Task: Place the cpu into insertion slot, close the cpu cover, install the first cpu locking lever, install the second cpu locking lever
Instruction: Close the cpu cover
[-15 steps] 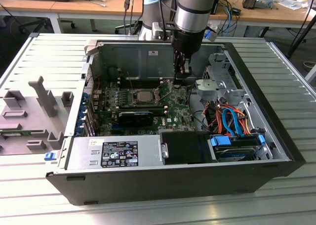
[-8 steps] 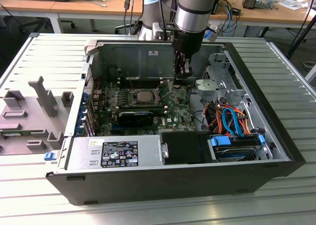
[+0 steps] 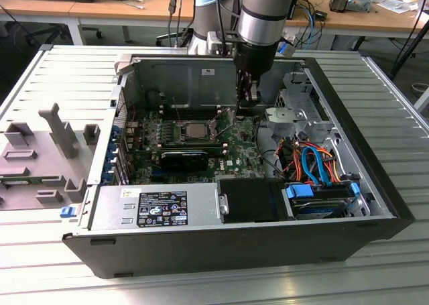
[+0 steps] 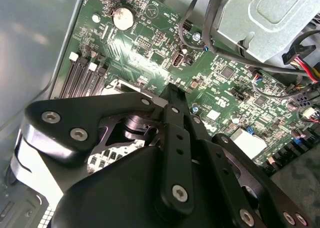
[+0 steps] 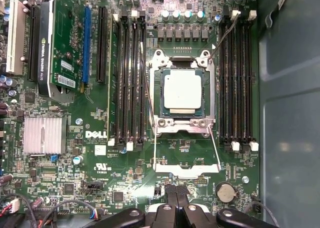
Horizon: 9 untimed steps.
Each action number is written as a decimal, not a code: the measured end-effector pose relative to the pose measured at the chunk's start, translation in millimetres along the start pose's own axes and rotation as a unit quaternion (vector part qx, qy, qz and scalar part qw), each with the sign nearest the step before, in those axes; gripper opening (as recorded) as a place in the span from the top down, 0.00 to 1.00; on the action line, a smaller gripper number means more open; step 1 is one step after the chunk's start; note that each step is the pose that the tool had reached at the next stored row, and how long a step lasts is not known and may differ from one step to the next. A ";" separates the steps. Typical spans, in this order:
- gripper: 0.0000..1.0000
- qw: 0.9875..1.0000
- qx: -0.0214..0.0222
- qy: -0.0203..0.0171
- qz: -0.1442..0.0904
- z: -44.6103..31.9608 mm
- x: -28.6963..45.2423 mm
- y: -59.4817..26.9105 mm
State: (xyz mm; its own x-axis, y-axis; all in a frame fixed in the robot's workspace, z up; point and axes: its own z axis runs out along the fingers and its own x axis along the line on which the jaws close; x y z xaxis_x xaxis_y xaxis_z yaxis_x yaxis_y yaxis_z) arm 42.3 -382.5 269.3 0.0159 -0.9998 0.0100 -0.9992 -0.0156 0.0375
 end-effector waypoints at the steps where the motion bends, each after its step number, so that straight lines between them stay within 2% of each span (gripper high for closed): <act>1: 0.89 1.000 0.000 0.000 0.000 0.2 -0.1 -0.1; 5: 0.89 1.000 0.000 0.000 0.000 0.8 -1.2 -0.3; 9: 0.89 1.000 0.000 -0.003 0.000 1.0 -3.3 -1.1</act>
State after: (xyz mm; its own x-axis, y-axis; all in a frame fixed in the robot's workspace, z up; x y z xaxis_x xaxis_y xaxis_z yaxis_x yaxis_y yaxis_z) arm 43.3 -379.2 268.2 0.0159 -0.9999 0.0042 -0.9992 -0.0158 0.0372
